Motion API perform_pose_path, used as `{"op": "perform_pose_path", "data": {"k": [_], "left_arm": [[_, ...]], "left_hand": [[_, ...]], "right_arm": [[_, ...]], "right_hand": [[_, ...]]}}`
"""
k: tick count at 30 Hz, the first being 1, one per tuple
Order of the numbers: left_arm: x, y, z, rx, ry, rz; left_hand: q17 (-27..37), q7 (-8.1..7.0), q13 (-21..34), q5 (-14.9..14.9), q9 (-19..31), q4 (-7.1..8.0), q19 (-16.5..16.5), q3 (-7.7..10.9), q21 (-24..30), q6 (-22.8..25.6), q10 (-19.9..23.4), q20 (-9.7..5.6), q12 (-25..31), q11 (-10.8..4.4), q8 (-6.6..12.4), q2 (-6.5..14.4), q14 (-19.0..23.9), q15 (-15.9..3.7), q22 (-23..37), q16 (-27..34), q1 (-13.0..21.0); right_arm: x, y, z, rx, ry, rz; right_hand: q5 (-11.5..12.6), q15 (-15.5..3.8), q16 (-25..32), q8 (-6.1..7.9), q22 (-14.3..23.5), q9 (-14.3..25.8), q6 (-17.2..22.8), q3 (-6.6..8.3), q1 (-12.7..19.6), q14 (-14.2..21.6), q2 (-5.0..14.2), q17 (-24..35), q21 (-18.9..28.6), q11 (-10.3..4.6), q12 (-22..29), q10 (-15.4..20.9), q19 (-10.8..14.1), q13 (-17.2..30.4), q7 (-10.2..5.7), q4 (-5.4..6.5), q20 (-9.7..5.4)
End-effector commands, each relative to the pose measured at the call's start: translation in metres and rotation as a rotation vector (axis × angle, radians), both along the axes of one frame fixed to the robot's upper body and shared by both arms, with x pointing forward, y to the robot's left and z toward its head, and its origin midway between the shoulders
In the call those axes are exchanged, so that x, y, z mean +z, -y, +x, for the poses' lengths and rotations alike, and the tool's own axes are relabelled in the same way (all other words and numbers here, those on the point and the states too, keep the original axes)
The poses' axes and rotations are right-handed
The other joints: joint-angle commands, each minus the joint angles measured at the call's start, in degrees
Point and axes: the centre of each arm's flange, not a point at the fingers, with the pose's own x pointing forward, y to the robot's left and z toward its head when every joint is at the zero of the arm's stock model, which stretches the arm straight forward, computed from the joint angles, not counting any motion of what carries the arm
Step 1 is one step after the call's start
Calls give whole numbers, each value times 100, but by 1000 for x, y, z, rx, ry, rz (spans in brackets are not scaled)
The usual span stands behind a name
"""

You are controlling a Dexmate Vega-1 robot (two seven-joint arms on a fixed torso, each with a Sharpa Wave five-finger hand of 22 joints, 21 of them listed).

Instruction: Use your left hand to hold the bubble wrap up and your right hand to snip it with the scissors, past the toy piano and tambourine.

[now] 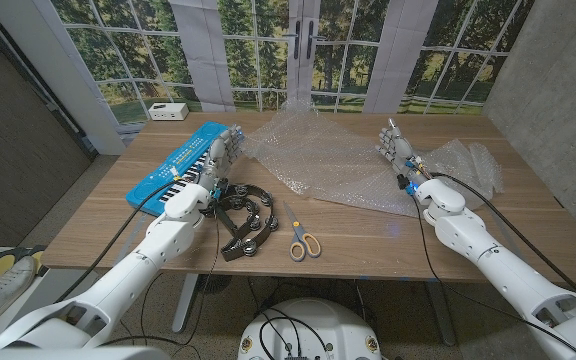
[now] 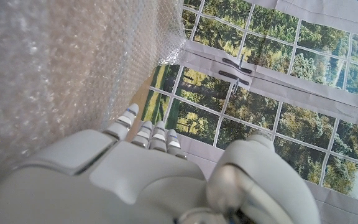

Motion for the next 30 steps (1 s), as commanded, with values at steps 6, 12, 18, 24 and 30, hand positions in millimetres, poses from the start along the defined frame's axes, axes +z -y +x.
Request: {"op": "perform_pose_path", "data": {"k": [6, 12, 18, 24, 30], "left_arm": [[-1, -6, -10, 11, 49, -3], [-3, -7, -11, 18, 53, -4], [-3, -4, -16, 32, 61, -5], [-5, 2, -18, 52, 42, 23], [-9, 12, -24, 68, 38, 12]], "left_hand": [[16, 5, 13, 14, 18, 12, 29, 33, 24, 58, 25, 7, 29, -12, 35, 11, 39, 0, 13, 33, 62], [16, 6, 11, 14, 18, 12, 23, 33, 23, 42, 29, -3, 32, -7, 29, 13, 13, -14, 13, 25, 67], [15, 3, 9, 14, 17, 11, 22, 34, 23, 55, 34, -8, 35, -11, 34, 15, 10, -19, 13, 25, 71], [15, 10, 7, 14, 17, 11, 29, 35, 27, 68, 44, -20, 40, -17, 39, 17, 14, -27, 13, 28, 76], [14, 5, 5, 14, 16, 9, 55, 36, 37, 80, 75, -36, 54, -20, 42, 19, 40, -43, 13, 39, 84]], "right_arm": [[0, -1, -28, -63, 23, -76], [0, -5, -32, -85, 21, -99], [4, -5, -40, -141, 58, -156], [-2, 3, -44, -137, 70, -124], [-8, 7, -45, -140, 78, -161]], "right_hand": [[21, 62, 55, 23, 23, 20, -77, -20, 56, -4, 38, 16, 10, 71, 39, 28, -62, 19, 6, -37, -33], [21, 70, 66, 34, 24, 21, -85, -13, 66, 13, 50, 17, 5, 75, 54, 55, -86, 24, 7, -44, -7], [19, 88, 64, 48, 26, 22, -81, -14, 64, -6, 53, 22, 10, 97, 63, 70, -89, 28, 15, -47, -4], [15, 114, 57, 70, 27, 23, -51, -18, 66, -31, 43, 22, 15, 120, 65, 67, -89, 32, 30, -55, -29], [13, 123, 62, 82, 27, 22, -35, -19, 64, -33, 47, 26, 22, 125, 71, 77, -80, 35, 32, -58, 25]]}}
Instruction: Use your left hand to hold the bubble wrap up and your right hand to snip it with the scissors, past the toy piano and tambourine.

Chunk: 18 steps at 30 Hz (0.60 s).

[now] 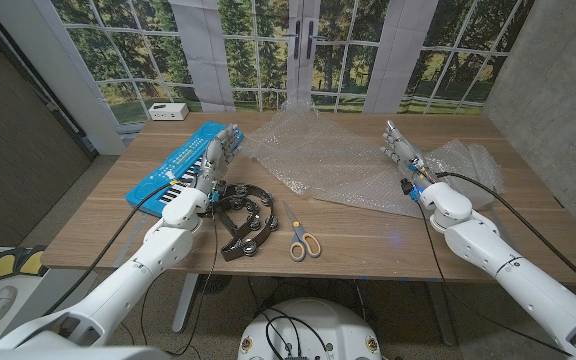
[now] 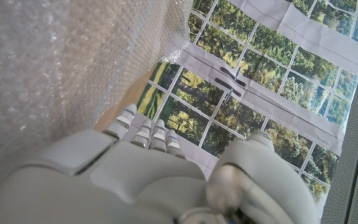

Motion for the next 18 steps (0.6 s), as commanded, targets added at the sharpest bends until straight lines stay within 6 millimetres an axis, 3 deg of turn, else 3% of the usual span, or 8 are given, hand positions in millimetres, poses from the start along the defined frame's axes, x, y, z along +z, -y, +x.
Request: {"op": "perform_pose_path", "data": {"k": [1, 8, 18], "left_arm": [[-8, 15, -7, 31, -20, 6], [-7, 22, -7, 9, -8, -5], [-6, 27, -13, -5, 2, -14]], "left_hand": [[15, -17, 4, 14, 17, 9, 58, 36, 38, 58, 52, -40, 31, -11, 39, -11, 42, -44, 14, 40, 55], [14, -15, 1, 16, 17, 6, 68, 39, 40, 64, 36, -51, 24, 3, 40, -7, 20, -26, 13, 30, 68], [14, 16, -3, 13, 18, 8, -6, 33, 14, 45, -56, -51, -6, 39, 29, -7, -121, -12, 14, -8, 76]], "right_arm": [[-9, 7, -7, -16, 22, -43], [-5, 6, -11, -34, 15, -93], [1, 10, -11, -74, 19, -124]], "right_hand": [[12, 56, 18, 37, 28, 23, 9, 2, 40, -3, 23, 27, 22, 59, 48, 19, -16, 9, 34, -34, 58], [3, 112, 12, 47, 29, 21, 17, -10, 20, -41, 11, 33, 25, 128, 52, 22, -24, 13, 34, -35, 142], [1, 137, -30, 33, 30, 21, -46, 6, 44, -194, 38, 30, 7, 128, 34, -41, -106, 17, 58, -55, 116]]}}
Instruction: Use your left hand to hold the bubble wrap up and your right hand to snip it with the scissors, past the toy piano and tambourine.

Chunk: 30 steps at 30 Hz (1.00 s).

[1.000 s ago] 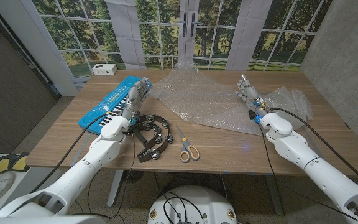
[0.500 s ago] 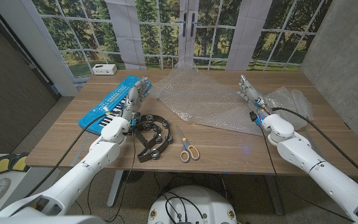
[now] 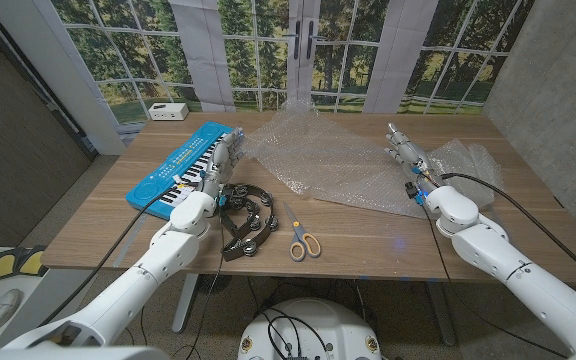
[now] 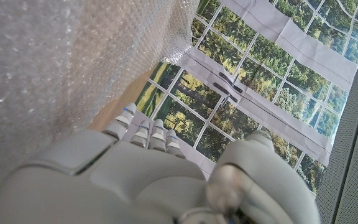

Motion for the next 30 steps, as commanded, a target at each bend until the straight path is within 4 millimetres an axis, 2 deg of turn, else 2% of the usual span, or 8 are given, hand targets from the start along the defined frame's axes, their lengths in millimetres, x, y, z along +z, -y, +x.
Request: {"op": "perform_pose_path", "data": {"k": [1, 13, 24, 30], "left_arm": [[2, 8, -5, -2, 11, 1], [-3, 7, -4, 7, -4, -11], [-4, 9, 4, -6, -11, -28], [-6, 3, 3, -10, -14, -21]], "left_hand": [[15, 39, -3, 13, 19, 9, -38, 33, 14, 1, -27, -18, -8, 2, 9, -6, -30, -2, 14, -8, 75], [15, 31, -6, 12, 19, 13, -29, 29, 22, -37, -12, -31, 4, 11, -4, -3, -32, -41, 15, 7, 77], [14, 44, -7, 12, 19, 17, -31, 28, 23, -22, 12, -41, 16, 10, 5, 2, -35, -48, 15, 12, 78], [13, 43, -8, 12, 19, 19, -32, 27, 24, -22, 6, -45, 15, 11, 5, 4, -45, -35, 15, 11, 78]], "right_arm": [[4, 3, -1, -56, 5, -52], [-4, 4, -6, -76, 9, -90], [-2, -9, -14, -39, 35, -116], [-3, -14, -22, -41, 36, -102]], "right_hand": [[1, 27, -30, 11, 30, 22, -48, -20, 45, -68, 38, 22, 9, 15, 35, -29, -22, 18, 54, -31, -11], [-1, 40, -6, 41, 29, 22, 2, -12, 75, -42, 41, 16, 51, 50, 52, 1, 79, 19, 77, -57, 10], [-8, 57, 14, 43, 29, 20, 6, -26, 64, -14, 20, 18, 70, 72, 59, 16, 142, 19, 83, -65, 101], [-12, 81, 24, 44, 30, 19, 8, -41, 40, 0, 5, 22, 79, 84, 61, 19, 174, 20, 93, -59, 124]]}}
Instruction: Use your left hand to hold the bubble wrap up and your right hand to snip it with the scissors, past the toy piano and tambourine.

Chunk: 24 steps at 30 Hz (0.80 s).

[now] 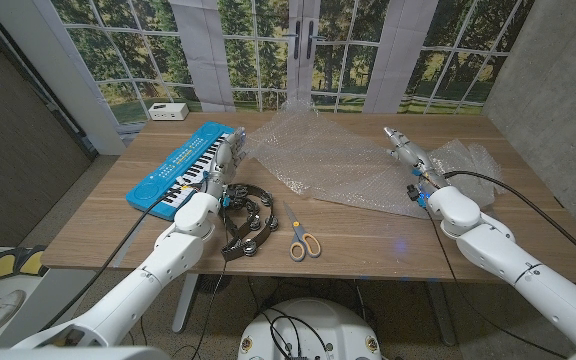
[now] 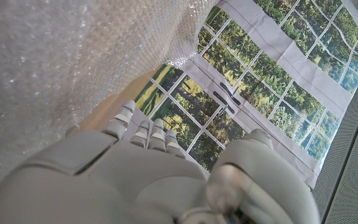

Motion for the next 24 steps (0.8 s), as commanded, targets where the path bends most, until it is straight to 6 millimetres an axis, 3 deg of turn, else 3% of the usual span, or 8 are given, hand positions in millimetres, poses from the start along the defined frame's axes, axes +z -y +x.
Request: {"op": "perform_pose_path", "data": {"k": [1, 20, 22, 24], "left_arm": [[-2, -6, 2, -7, -6, -1], [0, -14, 1, -8, -10, 10], [1, -15, 2, -9, -10, 10], [1, -14, 2, -11, -8, 8]], "left_hand": [[14, 19, 20, 12, 19, 19, -1, 27, 24, -2, 6, -15, 15, 12, 5, 26, -3, -13, 15, 12, 57], [12, 37, 19, 14, 19, 25, -5, 26, 26, -12, -3, -15, 16, 29, 4, 40, -20, 1, 16, 16, 61], [12, 33, 19, 14, 19, 25, -5, 26, 26, -13, -13, -18, 13, 19, 4, 42, -20, 1, 16, 17, 62], [12, 33, 18, 14, 19, 25, -4, 26, 27, -15, -12, -19, 13, 22, 4, 43, -18, 3, 16, 18, 62]], "right_arm": [[-1, -10, -12, 14, 14, -2], [-3, -23, -22, 25, 12, 1], [-3, -25, -24, 11, 29, 15], [-3, -26, -25, 6, 38, 10]], "right_hand": [[-13, 36, 26, 25, 30, 19, 30, -43, 7, 16, -27, 24, 34, 44, 61, 21, 50, 21, 15, -11, 47], [-10, 55, 53, 38, 33, 17, 66, -47, 12, 80, -27, 22, 50, 66, 83, 78, 133, 21, 40, -25, 86], [-7, 30, 71, 139, 35, 17, 355, -39, 26, 132, -10, 21, 47, 40, 118, 175, 163, 22, -25, -39, 100], [-5, 0, 87, 146, 35, 15, 407, -34, 45, 181, -6, 18, 58, -4, 150, 273, 215, 23, -49, -54, 123]]}}
